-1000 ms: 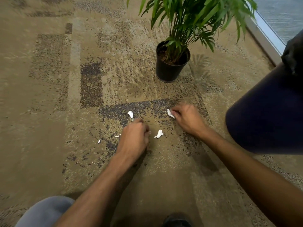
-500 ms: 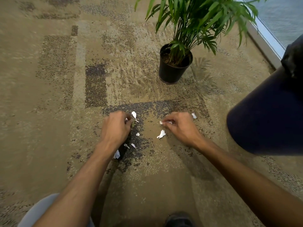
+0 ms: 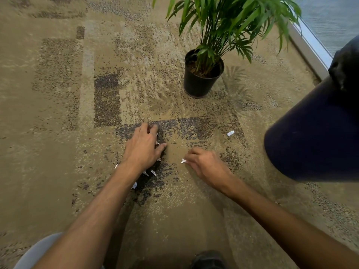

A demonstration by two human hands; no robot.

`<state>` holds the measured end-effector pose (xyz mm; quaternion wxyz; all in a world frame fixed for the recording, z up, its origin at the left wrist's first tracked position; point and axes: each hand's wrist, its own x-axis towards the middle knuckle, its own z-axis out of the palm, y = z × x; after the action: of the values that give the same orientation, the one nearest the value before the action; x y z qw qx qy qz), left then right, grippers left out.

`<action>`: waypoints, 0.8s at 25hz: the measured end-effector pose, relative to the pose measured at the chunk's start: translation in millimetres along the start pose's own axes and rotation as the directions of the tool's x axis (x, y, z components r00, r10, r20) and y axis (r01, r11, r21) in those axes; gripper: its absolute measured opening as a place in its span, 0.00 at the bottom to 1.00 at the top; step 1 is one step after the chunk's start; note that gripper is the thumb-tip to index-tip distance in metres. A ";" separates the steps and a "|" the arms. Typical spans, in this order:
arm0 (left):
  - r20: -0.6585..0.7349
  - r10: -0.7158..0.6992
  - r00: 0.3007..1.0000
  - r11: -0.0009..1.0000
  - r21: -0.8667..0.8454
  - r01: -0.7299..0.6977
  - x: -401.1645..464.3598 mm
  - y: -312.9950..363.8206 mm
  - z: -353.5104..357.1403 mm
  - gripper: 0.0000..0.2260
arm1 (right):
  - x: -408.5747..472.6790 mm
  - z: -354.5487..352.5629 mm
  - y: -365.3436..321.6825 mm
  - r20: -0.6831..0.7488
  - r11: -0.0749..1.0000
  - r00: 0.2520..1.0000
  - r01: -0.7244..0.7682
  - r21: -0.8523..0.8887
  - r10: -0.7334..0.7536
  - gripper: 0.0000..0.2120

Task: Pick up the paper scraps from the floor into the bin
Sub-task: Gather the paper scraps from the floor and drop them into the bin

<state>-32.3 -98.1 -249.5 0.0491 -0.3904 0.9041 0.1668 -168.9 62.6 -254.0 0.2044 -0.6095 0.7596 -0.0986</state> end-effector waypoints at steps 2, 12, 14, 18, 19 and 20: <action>-0.001 0.034 0.999 0.999 -0.010 -0.034 -0.8 0.6 0.2 0.24 | 0.0 -2.3 5.6 -0.074 0.992 0.996 -0.037 0.120 0.046 0.10; -0.192 0.027 0.981 0.983 -0.171 -0.061 3.3 3.0 -0.3 0.10 | -7.2 -54.7 91.1 -0.325 0.907 0.847 -0.393 0.150 0.421 0.11; -0.200 0.025 0.979 0.986 -0.156 -0.057 5.3 2.8 1.2 0.09 | -5.4 -54.2 98.1 -0.292 0.918 0.871 -0.384 0.098 0.396 0.11; -0.182 -0.015 0.983 0.985 -0.172 -0.016 10.6 -1.2 3.5 0.07 | -2.2 -48.0 105.3 -0.280 0.923 0.883 -0.383 0.032 0.376 0.09; -0.178 -0.022 0.984 0.983 -0.186 -0.012 11.2 -2.1 2.9 0.07 | -0.7 -47.1 107.0 -0.278 0.924 0.886 -0.383 0.016 0.372 0.10; -0.172 -0.037 0.984 0.977 -0.214 -0.001 11.2 -2.8 1.3 0.07 | 0.6 -47.2 108.1 -0.273 0.921 0.884 -0.390 0.015 0.379 0.10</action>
<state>-38.1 -107.2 -253.9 -0.0710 -0.4146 0.8782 0.2277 -285.1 83.0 -254.9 0.1017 -0.4317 0.8878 -0.1232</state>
